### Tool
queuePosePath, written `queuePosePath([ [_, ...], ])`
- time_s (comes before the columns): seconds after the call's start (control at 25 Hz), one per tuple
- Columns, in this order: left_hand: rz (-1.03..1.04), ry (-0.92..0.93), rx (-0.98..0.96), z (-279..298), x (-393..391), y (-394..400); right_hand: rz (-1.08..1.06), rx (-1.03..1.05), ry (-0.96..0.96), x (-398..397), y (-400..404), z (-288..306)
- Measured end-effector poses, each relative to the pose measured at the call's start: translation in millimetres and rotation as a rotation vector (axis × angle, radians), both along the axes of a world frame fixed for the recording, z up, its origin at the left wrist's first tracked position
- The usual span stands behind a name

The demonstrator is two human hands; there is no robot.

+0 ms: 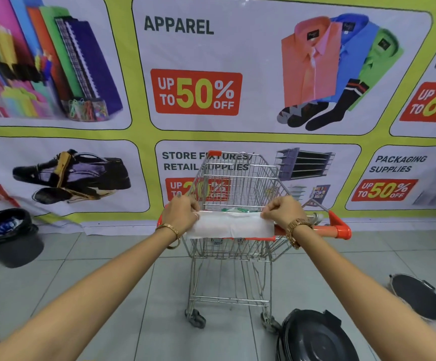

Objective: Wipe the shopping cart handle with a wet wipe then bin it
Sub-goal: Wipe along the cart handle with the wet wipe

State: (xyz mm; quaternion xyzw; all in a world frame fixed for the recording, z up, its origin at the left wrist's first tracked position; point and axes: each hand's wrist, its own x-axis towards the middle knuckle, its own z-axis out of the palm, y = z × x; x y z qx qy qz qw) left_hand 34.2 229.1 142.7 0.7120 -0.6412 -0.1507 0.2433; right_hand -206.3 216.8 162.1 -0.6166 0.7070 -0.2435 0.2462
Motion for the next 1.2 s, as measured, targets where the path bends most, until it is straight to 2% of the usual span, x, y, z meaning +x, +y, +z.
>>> queuePosePath([
  [0.2,0.048,-0.031,0.024,-1.6,1.8,-2.2,-0.069,-0.020,0.219,7.4,3.8,-5.3],
  [0.32,0.087,-0.047,0.018,-1.4,6.4,-3.6,-0.038,-0.110,0.337,18.0,7.1,-3.8],
  [0.52,0.139,-0.093,-0.066,-0.6,23.7,-4.4,0.127,-0.221,0.336,72.7,15.8,-11.0],
  [0.68,0.109,-0.165,0.113,-10.0,30.8,-12.2,0.279,-0.135,0.365,129.2,22.5,-30.7],
  [0.8,0.078,-0.270,0.179,-20.0,36.1,-14.6,0.343,-0.176,0.521,133.1,24.3,-43.0],
  [0.92,0.063,-0.312,0.185,-22.8,40.0,-17.0,0.246,-0.162,0.631,90.3,18.7,-49.7],
  [1.04,0.030,-0.358,0.194,-26.9,35.8,-17.8,0.024,-0.177,0.582,62.2,19.7,-54.4],
  [1.12,0.015,-0.366,0.190,-30.4,33.7,-17.9,0.016,-0.162,0.546,83.2,20.1,-53.1],
  [1.2,0.023,-0.365,0.179,-32.2,33.9,-18.7,0.114,-0.172,0.530,116.5,25.2,-51.1],
])
